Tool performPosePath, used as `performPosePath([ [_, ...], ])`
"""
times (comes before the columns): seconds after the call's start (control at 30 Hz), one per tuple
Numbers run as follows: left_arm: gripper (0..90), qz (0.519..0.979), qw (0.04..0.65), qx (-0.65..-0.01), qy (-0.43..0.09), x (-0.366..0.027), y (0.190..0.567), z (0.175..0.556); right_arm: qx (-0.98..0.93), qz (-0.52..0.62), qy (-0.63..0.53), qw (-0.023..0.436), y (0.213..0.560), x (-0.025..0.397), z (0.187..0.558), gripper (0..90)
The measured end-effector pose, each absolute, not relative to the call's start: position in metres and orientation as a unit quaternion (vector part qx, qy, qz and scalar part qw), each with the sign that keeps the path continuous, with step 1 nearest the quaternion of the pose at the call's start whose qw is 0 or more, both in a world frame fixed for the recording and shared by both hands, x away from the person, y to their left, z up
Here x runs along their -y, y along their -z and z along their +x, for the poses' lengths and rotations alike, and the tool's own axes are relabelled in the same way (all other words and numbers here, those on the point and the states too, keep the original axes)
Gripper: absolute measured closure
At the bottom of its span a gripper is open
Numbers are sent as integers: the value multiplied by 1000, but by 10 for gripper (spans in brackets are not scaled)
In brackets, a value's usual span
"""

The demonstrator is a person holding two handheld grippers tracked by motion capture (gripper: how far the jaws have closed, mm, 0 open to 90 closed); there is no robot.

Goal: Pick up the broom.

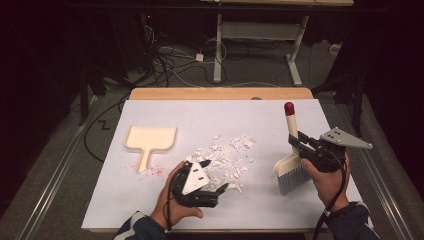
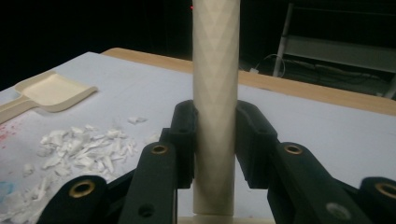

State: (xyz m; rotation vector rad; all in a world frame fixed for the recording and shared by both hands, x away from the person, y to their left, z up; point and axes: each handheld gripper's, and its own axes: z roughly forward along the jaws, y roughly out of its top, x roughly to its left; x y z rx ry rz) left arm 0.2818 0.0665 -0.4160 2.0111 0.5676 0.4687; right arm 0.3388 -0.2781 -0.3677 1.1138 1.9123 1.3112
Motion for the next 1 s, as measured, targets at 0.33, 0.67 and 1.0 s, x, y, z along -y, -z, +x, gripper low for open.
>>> performPosePath([
  [0.33, 242, 804, 538, -227, -115, 13, 407, 292, -713, 382, -510, 293, 367, 243, 321, 719],
  [0.67, 550, 801, 548, -225, -91, 19, 420, 302, -714, 330, -525, 324, 360, 213, 297, 718],
  [1.0, 641, 813, 537, -206, -97, -7, 412, 307, -731, 296, -543, 288, 356, 227, 294, 670],
])
